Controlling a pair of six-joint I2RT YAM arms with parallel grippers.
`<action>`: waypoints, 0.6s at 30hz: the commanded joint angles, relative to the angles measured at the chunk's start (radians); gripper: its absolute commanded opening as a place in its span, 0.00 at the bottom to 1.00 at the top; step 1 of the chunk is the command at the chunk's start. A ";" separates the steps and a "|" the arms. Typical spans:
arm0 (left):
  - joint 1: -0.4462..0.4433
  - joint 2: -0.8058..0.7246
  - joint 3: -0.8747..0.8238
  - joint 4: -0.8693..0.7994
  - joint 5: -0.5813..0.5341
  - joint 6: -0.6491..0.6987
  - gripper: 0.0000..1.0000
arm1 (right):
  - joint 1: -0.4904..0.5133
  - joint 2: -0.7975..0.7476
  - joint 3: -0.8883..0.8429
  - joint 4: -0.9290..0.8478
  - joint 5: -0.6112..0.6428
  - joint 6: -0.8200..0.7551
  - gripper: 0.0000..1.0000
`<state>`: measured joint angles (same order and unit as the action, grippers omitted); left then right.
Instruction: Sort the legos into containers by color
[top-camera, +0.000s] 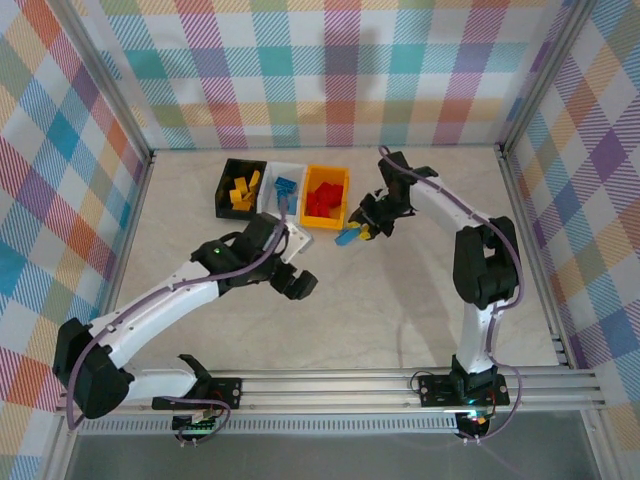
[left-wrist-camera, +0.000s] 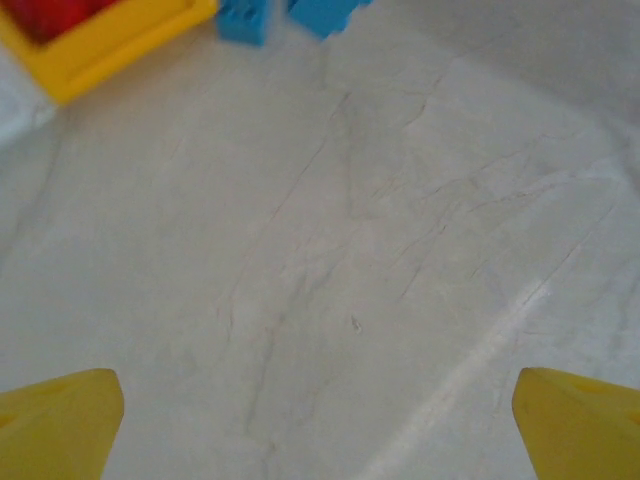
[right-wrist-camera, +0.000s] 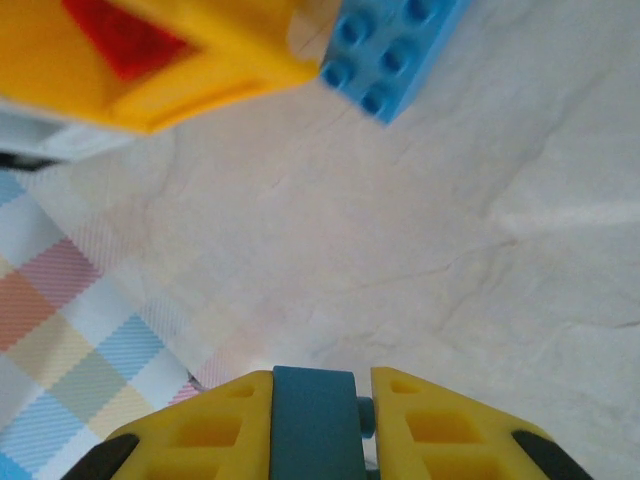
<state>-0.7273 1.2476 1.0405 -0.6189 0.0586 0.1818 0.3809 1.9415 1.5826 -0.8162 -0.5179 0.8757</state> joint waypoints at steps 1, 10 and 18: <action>-0.009 0.033 0.009 0.133 -0.009 0.267 1.00 | 0.046 -0.060 -0.008 -0.024 -0.045 0.005 0.20; -0.019 0.101 0.053 0.241 -0.069 0.376 0.98 | 0.138 -0.102 0.010 -0.022 -0.079 0.057 0.21; -0.021 0.107 0.048 0.245 -0.066 0.395 0.95 | 0.170 -0.100 0.044 0.009 -0.119 0.115 0.21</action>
<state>-0.7376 1.3514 1.0630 -0.3988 -0.0025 0.5468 0.5388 1.8675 1.5879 -0.8146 -0.6010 0.9550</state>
